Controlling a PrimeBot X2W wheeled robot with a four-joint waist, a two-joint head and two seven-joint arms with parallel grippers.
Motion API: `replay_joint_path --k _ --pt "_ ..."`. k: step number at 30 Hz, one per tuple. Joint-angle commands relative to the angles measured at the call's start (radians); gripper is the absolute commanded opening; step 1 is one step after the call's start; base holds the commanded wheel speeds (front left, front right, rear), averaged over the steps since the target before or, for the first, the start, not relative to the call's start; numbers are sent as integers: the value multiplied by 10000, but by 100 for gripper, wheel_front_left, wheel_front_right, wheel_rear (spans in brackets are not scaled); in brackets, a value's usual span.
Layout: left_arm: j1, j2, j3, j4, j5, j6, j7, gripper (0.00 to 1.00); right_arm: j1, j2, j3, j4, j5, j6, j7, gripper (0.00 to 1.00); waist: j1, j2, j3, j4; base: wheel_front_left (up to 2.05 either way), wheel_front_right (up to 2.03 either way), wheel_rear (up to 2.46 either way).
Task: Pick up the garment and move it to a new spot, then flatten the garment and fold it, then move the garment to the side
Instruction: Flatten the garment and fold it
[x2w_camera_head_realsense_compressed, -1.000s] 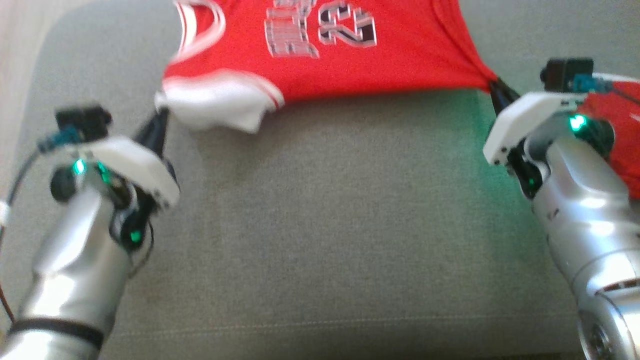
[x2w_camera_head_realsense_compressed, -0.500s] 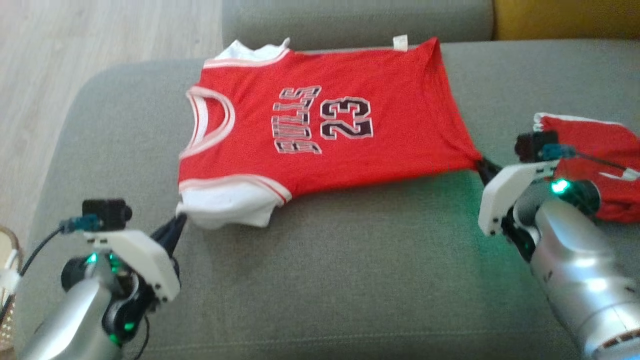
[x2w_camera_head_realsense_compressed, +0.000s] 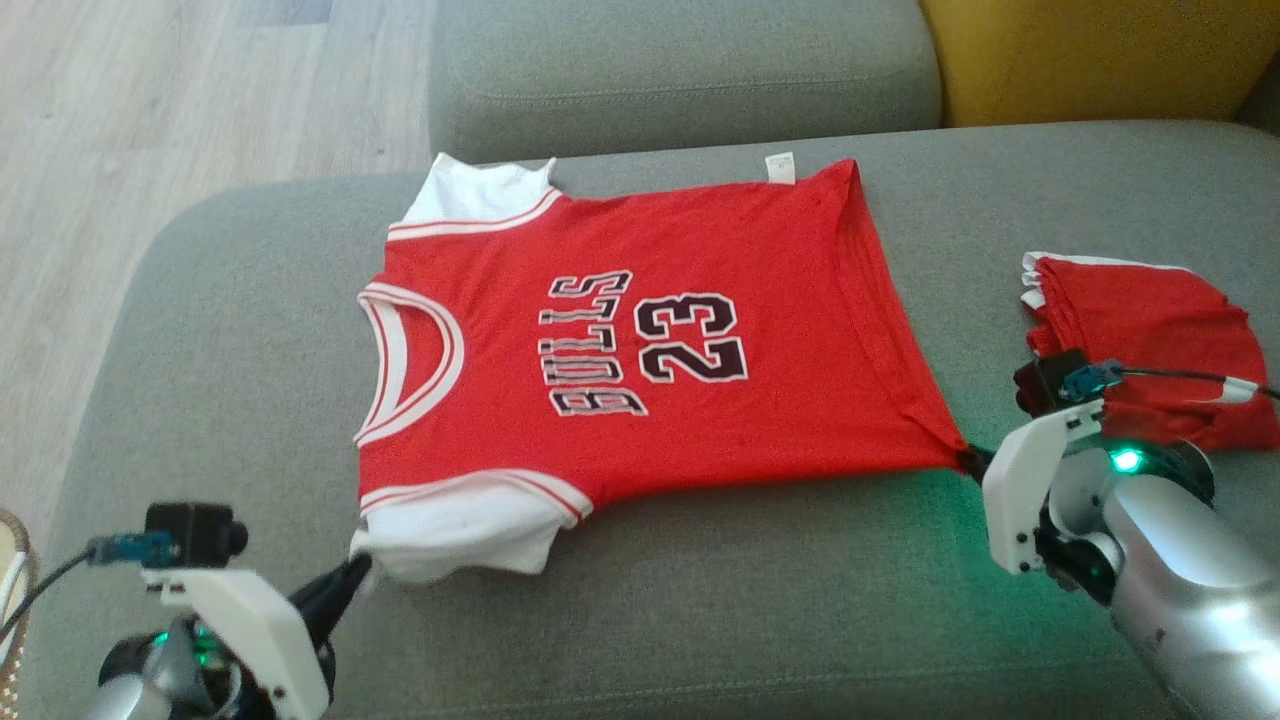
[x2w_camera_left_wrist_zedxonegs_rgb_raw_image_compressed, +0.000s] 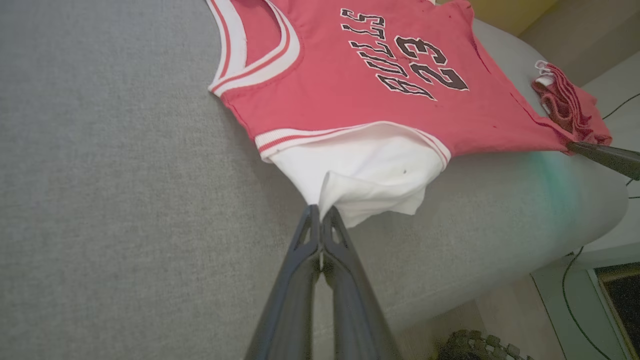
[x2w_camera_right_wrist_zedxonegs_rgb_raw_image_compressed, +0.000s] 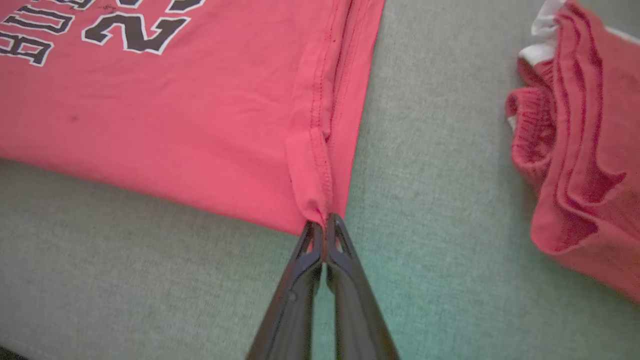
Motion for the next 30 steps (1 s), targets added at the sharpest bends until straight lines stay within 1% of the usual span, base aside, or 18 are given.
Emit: replay_joint_path --k 1,4,9,16,18,22,30 --pt "-312 517 601 -411 -111 55 43 0 58 -293 238 -466 290 -4 193 0 1 -1 -35 -18 0 0 0" --pt "151 722 657 -864 -381 121 259 0 415 -792 629 -1336 1141 -4 875 0 1 -1 -120 -54 0 0 0" --pt "776 1010 778 -1498 -821 228 564 0 898 -1627 944 -2625 2356 -4 1773 0 1 -1 -237 -114 0 0 0" --pt "1289 1329 994 -2131 -1466 276 975 0 1338 -2724 1350 -4188 3300 -4 2613 0 1 -1 -342 -177 0 0 0" --pt "1401 1427 1059 -2291 -1576 259 1017 0 1402 -3000 1452 -4604 3450 -4 2765 0 1 -1 -359 -203 0 0 0" --pt "1557 1672 1080 -2547 -1624 108 1104 0 1491 -3625 1997 -5346 3235 -4 2924 0 1 -1 -353 -238 0 0 0" --pt "1921 2083 909 -2927 -1942 0 1736 0 1760 -4534 2678 -6428 3557 -4 3682 0 1 -1 -342 -258 0 0 0"
